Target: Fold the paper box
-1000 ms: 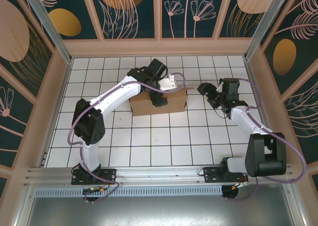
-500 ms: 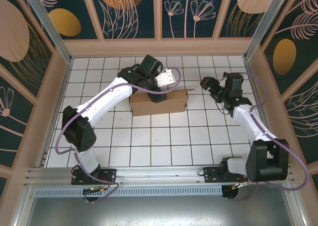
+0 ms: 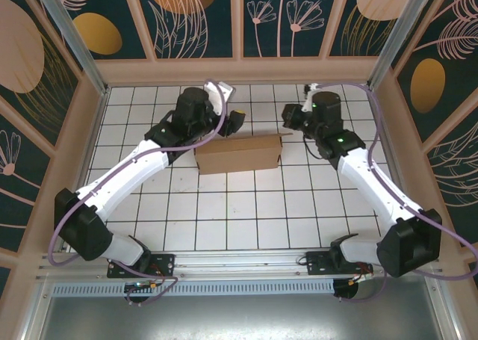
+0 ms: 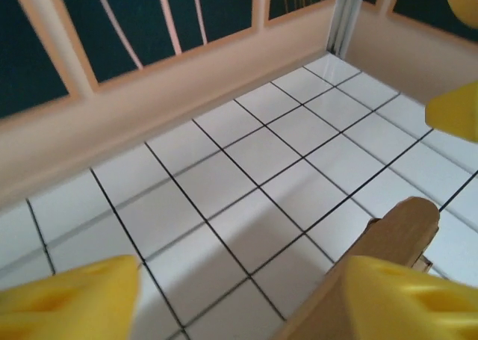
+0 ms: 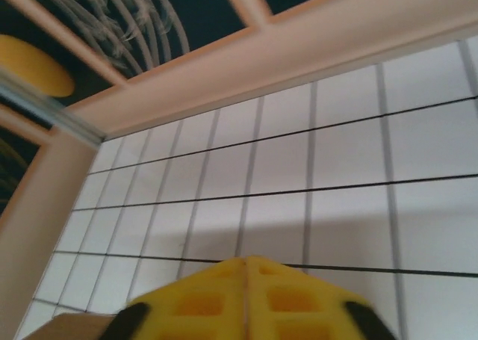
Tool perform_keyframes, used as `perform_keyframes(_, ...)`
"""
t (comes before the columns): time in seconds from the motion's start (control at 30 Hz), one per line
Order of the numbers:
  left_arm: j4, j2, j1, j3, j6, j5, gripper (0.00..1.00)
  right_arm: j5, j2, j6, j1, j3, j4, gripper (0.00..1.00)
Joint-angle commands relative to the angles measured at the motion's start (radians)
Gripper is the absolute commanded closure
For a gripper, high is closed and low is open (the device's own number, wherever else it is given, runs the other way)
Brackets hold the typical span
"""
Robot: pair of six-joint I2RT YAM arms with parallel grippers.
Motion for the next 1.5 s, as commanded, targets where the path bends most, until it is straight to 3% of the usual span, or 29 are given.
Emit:
perform_keyframes(0.0,0.233,-0.051,0.012,-0.078,-0.359,0.053,0.99,0.09,0.072,-0.077,0.101,0.061,-0.012,1.0)
perform_keyframes(0.1,0.26,-0.086,0.013,-0.141,-0.48,-0.023,1.0,0.146,0.122,-0.084,0.188,0.081,-0.003,1.0)
perform_keyframes(0.23,0.256,-0.134,0.012,-0.203,-0.541,-0.158,1.0,0.183,0.162,-0.067,0.22,0.069,0.028,1.0)
perform_keyframes(0.53,0.22,-0.144,0.013,-0.227,-0.583,-0.214,1.0,0.255,0.188,-0.055,0.27,-0.042,0.077,1.0)
perform_keyframes(0.67,0.228,-0.132,0.012,-0.238,-0.661,-0.207,1.0,0.309,0.185,-0.05,0.31,-0.12,0.119,1.0)
perform_keyframes(0.9,0.311,-0.056,0.013,-0.304,-0.838,-0.094,1.0,0.389,0.237,-0.014,0.348,-0.187,0.141,1.0)
perform_keyframes(1.1,0.382,-0.016,0.011,-0.363,-0.837,-0.035,1.0,0.388,0.265,0.003,0.348,-0.189,0.152,1.0)
perform_keyframes(1.37,0.455,-0.031,0.011,-0.479,-0.823,-0.077,1.0,0.362,0.254,0.009,0.346,-0.173,0.138,0.99)
perform_keyframes(1.47,0.457,-0.024,0.01,-0.503,-0.825,-0.088,1.0,0.344,0.23,-0.009,0.344,-0.145,0.124,0.89)
